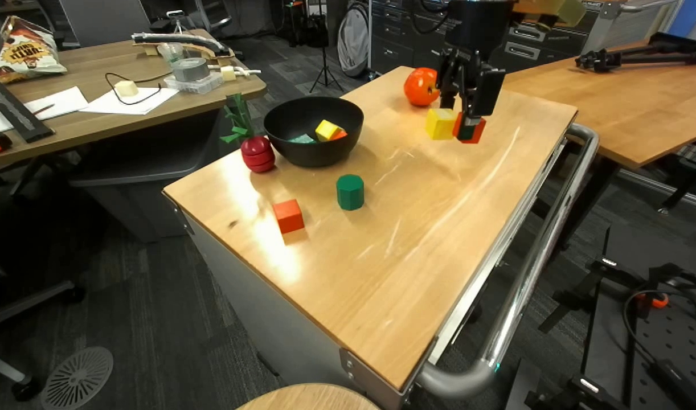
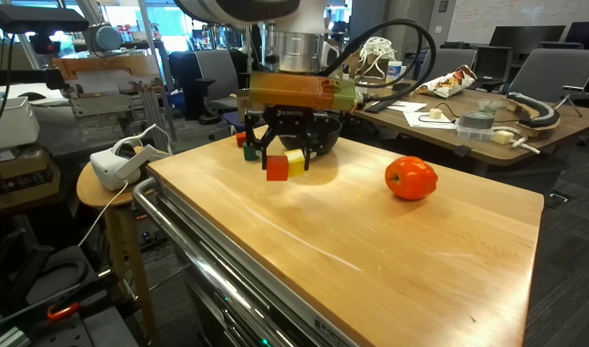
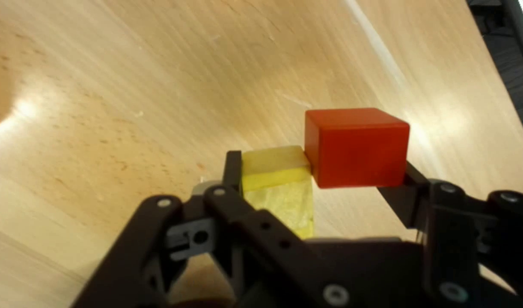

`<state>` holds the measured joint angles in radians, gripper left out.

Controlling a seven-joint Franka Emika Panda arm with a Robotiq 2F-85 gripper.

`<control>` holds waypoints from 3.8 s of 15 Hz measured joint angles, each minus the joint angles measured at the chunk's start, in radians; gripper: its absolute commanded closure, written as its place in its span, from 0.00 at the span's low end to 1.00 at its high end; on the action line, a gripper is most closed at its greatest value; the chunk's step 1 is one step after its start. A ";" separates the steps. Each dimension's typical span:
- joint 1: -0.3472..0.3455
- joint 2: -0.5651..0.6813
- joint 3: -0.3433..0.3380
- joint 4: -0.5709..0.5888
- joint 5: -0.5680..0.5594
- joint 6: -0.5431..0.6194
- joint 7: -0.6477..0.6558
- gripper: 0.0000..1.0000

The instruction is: Move the apple toy to the right and put the toys in the bowl on the counter

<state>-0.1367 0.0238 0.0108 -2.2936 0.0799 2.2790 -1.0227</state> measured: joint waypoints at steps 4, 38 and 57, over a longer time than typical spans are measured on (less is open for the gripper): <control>0.002 0.037 -0.007 -0.024 -0.002 0.133 0.049 0.48; 0.213 0.096 0.068 0.270 -0.176 0.232 0.205 0.00; 0.157 0.534 0.066 0.622 -0.269 0.006 0.167 0.00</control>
<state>0.0204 0.5580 0.0763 -1.6721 -0.1890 2.2853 -0.8562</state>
